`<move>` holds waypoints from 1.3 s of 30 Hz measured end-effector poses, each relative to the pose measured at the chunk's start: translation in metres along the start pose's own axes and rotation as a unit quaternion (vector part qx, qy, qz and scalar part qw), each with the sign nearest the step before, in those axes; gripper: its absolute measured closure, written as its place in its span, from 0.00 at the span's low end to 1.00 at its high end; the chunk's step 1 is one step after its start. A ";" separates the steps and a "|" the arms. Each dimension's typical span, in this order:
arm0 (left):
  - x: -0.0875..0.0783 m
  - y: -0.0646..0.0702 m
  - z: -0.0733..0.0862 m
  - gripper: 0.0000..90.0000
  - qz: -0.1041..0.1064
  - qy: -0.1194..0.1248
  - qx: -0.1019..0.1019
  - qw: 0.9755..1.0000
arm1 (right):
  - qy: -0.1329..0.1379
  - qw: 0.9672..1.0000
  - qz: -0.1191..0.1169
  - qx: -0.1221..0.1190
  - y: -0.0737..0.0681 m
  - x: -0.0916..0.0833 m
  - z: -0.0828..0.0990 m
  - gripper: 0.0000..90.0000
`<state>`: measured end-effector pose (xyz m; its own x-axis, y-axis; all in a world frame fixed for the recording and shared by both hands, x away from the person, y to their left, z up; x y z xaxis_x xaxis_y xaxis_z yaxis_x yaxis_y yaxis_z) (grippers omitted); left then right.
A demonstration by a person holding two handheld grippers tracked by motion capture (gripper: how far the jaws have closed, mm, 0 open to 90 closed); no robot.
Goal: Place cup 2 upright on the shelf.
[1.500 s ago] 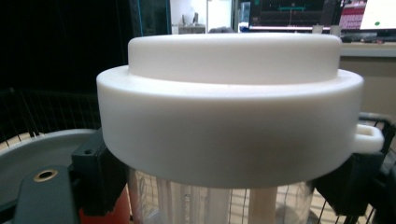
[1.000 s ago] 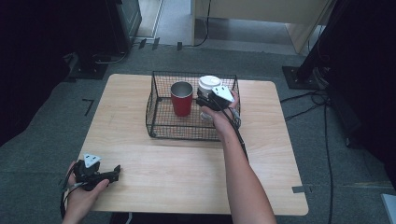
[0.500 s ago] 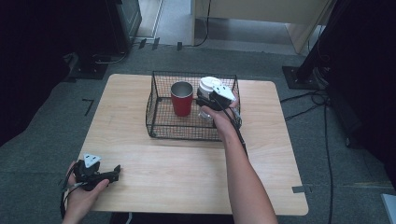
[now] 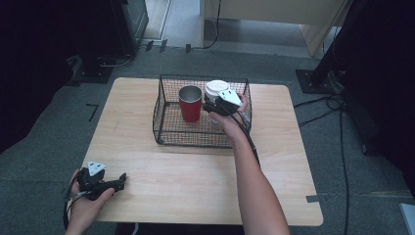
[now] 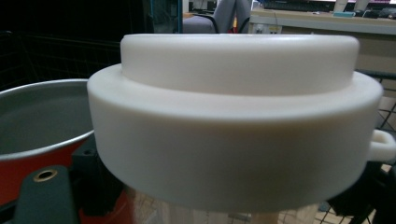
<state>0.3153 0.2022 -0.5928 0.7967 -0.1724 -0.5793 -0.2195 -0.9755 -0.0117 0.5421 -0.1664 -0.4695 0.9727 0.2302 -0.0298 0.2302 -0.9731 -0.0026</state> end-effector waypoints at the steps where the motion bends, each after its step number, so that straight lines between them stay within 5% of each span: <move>1: 0.000 0.000 0.000 0.00 0.000 0.000 0.000 1.000 | 0.001 1.000 0.004 -0.003 0.001 0.003 0.000 0.18; 6: 0.000 0.000 0.000 0.00 0.000 0.000 0.000 1.000 | 0.017 1.000 0.014 -0.012 0.006 0.014 -0.004 0.18; 13: 0.000 0.000 0.000 0.00 0.000 -0.001 0.000 1.000 | 0.002 1.000 0.021 -0.017 0.005 0.017 0.000 0.18; 23: 0.000 0.000 0.000 0.00 0.000 0.000 0.000 1.000 | -0.016 1.000 0.003 0.026 0.002 0.004 0.001 0.07; 28: 0.000 0.000 0.000 0.00 0.000 0.000 0.000 1.000 | -0.005 1.000 -0.012 0.019 -0.001 0.001 -0.002 0.00; 39: 0.000 0.000 0.000 0.00 0.000 -0.001 0.000 1.000 | 0.032 0.999 0.010 0.034 0.011 -0.003 -0.026 0.00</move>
<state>0.3153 0.2023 -0.5927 0.7958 -0.1727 -0.5804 -0.2205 -0.9753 -0.0121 0.5421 -0.1773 -0.4438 0.9776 0.2075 0.0343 0.2094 -0.9753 -0.0708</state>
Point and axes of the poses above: each handheld gripper's, and its own axes: x roughly forward along the jaws, z roughly out of its underside, y roughly to its right, the point moved 10 cm from there along x, roughly forward along the jaws, and after that the axes turned 11 degrees about y, right-handed, at the moved point
